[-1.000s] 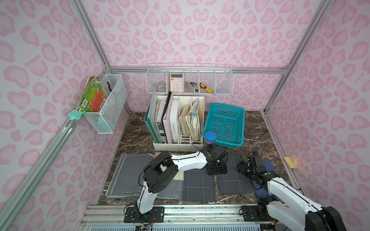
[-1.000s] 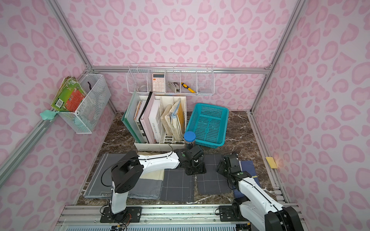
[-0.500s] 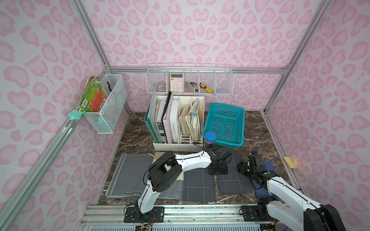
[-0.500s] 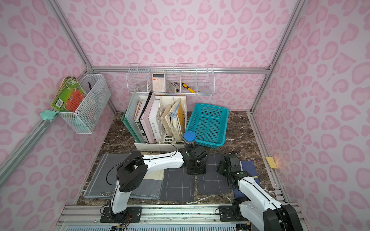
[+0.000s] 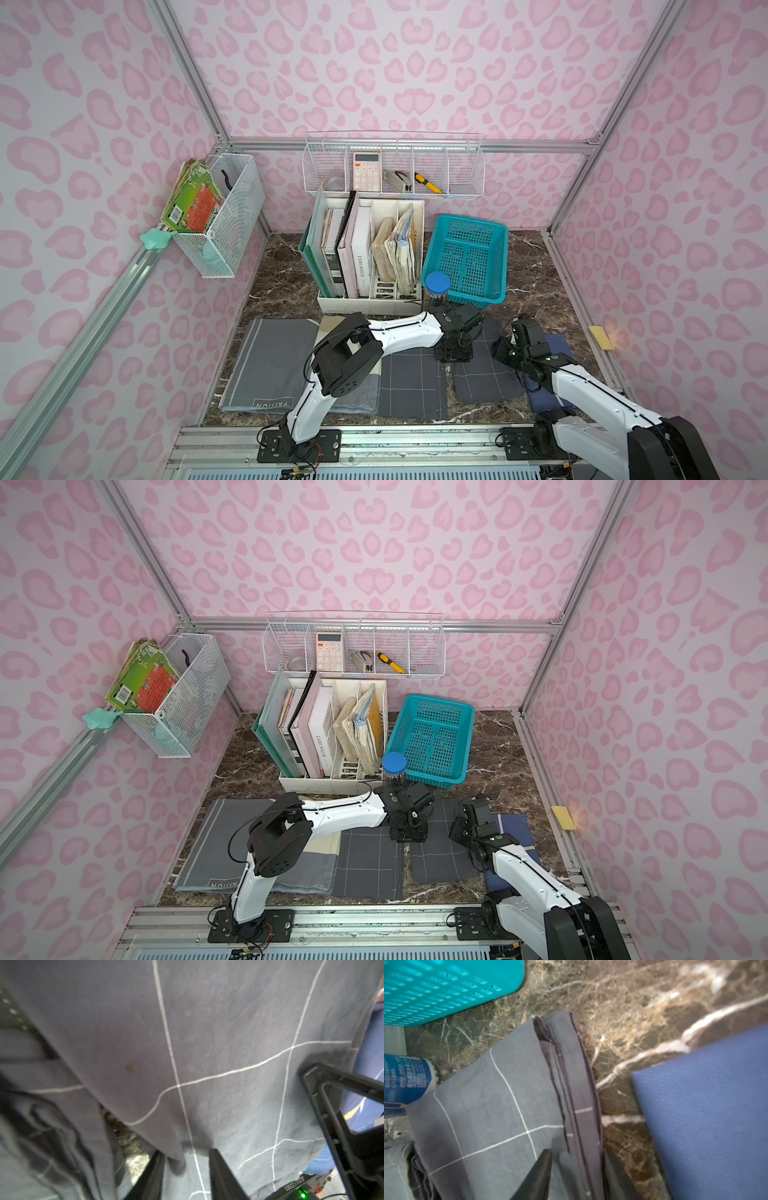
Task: Put the folded pillowcase in the basket
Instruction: Pick up the pillowcase at the center of the board, then place the pillowcase in the basket.
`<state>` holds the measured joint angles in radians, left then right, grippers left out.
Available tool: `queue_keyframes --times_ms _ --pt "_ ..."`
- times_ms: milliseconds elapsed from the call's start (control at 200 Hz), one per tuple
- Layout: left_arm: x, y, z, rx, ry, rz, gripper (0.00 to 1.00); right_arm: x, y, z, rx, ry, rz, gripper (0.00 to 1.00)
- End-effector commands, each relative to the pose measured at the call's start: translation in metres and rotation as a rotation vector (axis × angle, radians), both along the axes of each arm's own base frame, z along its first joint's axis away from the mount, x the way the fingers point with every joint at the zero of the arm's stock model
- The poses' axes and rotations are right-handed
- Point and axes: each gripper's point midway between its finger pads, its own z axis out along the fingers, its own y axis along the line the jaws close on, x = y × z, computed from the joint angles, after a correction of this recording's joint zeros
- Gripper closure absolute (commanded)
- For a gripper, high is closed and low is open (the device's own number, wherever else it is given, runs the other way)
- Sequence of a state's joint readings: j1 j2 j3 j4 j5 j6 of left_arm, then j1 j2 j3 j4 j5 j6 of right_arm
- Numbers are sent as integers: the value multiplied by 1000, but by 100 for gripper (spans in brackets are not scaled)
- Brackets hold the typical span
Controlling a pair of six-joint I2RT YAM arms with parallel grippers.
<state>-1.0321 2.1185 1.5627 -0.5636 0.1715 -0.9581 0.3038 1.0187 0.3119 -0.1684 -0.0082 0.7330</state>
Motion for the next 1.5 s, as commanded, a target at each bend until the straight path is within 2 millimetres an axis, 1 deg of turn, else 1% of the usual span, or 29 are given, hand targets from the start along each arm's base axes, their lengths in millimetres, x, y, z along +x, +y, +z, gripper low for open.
queue_keyframes --times_ms 0,130,235,275,405,550,620,675,795,920,1000,1105,1165,1255,1310,1375,1390,1395,1495 --pt "3 -1 5 -1 -26 -17 72 -9 -1 -4 14 31 -16 67" --pt "2 -5 14 -8 -60 -37 85 -9 -2 2 17 13 -27 83" --pt "1 -10 23 -11 -87 -56 100 -9 -3 8 23 -6 -33 95" --pt "1 -11 26 -10 -99 -59 100 -7 -3 13 28 -20 -35 100" --pt "0 -15 48 -31 -157 -74 100 -4 -2 31 46 -70 -44 100" --pt "-1 -18 71 -59 -202 -79 100 -1 -12 56 28 -148 -84 100" --pt "0 -18 83 -64 -226 -82 100 1 -14 74 33 -196 -90 100" --pt "2 -17 93 -65 -245 -85 100 4 -16 91 34 -241 -98 100" --pt "7 -18 121 -74 -299 -91 100 8 -19 129 34 -325 -105 100" --pt "19 -14 153 -53 -390 -99 100 14 -19 168 28 -396 -95 100" --pt "27 -17 174 -54 -450 -122 100 19 -20 192 19 -442 -92 100" --pt "39 -21 201 -60 -546 -142 100 29 -21 219 -8 -497 -90 100" --pt "46 -19 215 -45 -590 -151 100 36 -19 232 -22 -520 -80 100" --pt "60 -17 235 -36 -622 -156 100 50 -16 248 -35 -551 -67 100" --pt "74 -14 245 -31 -639 -147 100 58 -13 256 -38 -568 -63 100" --pt "91 -10 253 -28 -656 -135 100 69 -10 264 -39 -588 -59 100" --pt "95 -9 251 -23 -655 -134 100 72 -9 266 -38 -591 -59 100" --pt "97 -8 254 -25 -659 -129 100 73 -9 266 -38 -593 -60 100" --pt "124 -5 259 -59 -667 -122 100 91 -3 270 -38 -602 -53 100"
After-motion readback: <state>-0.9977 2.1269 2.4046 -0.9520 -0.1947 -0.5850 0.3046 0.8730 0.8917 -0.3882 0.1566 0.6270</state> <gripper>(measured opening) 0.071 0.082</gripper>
